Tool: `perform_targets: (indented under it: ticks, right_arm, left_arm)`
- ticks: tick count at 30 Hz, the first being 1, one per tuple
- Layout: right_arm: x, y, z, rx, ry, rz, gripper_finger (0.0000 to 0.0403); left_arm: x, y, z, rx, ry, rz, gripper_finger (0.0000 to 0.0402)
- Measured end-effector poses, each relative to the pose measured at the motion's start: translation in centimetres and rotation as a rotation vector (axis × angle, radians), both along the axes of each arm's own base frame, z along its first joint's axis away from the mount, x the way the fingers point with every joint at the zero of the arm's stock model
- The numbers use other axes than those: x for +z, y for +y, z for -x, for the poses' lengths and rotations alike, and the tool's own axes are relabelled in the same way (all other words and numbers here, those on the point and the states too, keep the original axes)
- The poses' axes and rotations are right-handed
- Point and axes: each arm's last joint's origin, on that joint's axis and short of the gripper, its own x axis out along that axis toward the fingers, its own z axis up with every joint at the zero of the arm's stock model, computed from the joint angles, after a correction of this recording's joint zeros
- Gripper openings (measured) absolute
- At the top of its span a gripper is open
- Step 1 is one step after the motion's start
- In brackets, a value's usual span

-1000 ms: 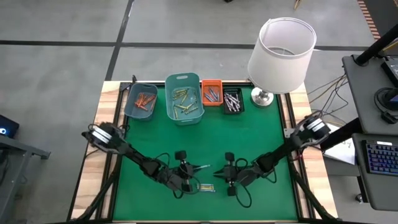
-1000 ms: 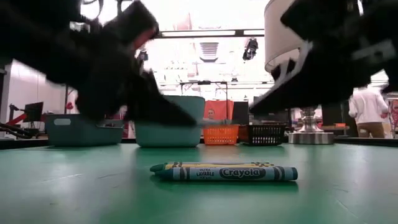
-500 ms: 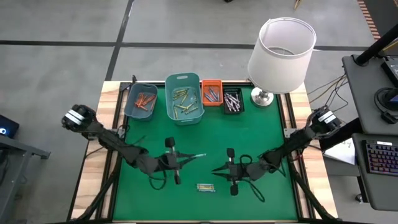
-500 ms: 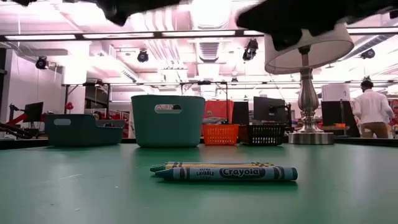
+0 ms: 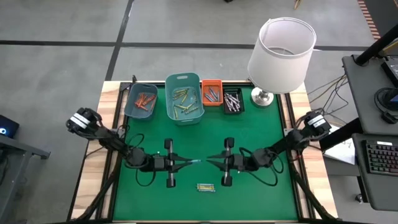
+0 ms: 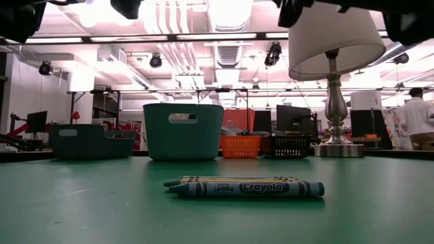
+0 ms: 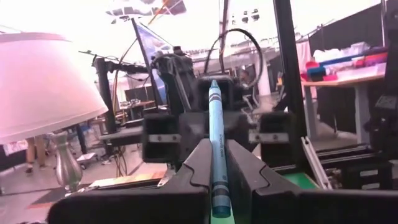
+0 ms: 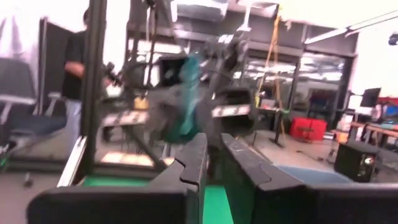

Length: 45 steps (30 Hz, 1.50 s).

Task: Sort crayons
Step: Put the blue crayon into the orange bin

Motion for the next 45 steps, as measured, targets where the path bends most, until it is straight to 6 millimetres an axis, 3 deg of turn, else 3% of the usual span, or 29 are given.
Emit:
perform_targets:
  ticks: [7,13,20,27,35,41,45]
  right_arm:
    - [1.6,-0.5,-1.1,0.140,-0.036,-0.058,0.0100]
    - [2.6,-0.5,-1.9,0.187,-0.056,-0.009,0.0163]
    - [3.6,-0.7,-2.9,0.161,-0.060,0.022,0.0184]
    - [4.2,-1.1,-4.3,0.142,0.004,0.035,0.0148]
    - [4.5,-1.1,-4.4,0.129,0.001,0.046,0.0022]
    - [5.0,-1.3,-4.3,0.076,0.043,0.047,0.0016]
    - [6.3,-1.6,-3.9,0.010,0.092,0.052,0.0015]
  left_arm:
    - [0.2,-0.5,-1.2,0.022,-0.011,-0.042,0.0000]
    - [0.5,-0.4,-1.4,0.038,-0.018,-0.052,0.0000]
    - [0.4,-0.2,-1.5,0.045,-0.015,-0.046,0.0000]
    - [0.4,-0.2,-1.5,0.044,-0.015,-0.046,0.0008]
    - [0.4,-0.2,-1.5,0.071,-0.013,-0.037,0.0035]
    - [0.5,-0.1,-1.5,0.089,-0.014,-0.023,0.0086]
    - [0.5,-0.2,-1.3,0.130,-0.005,-0.006,0.0131]
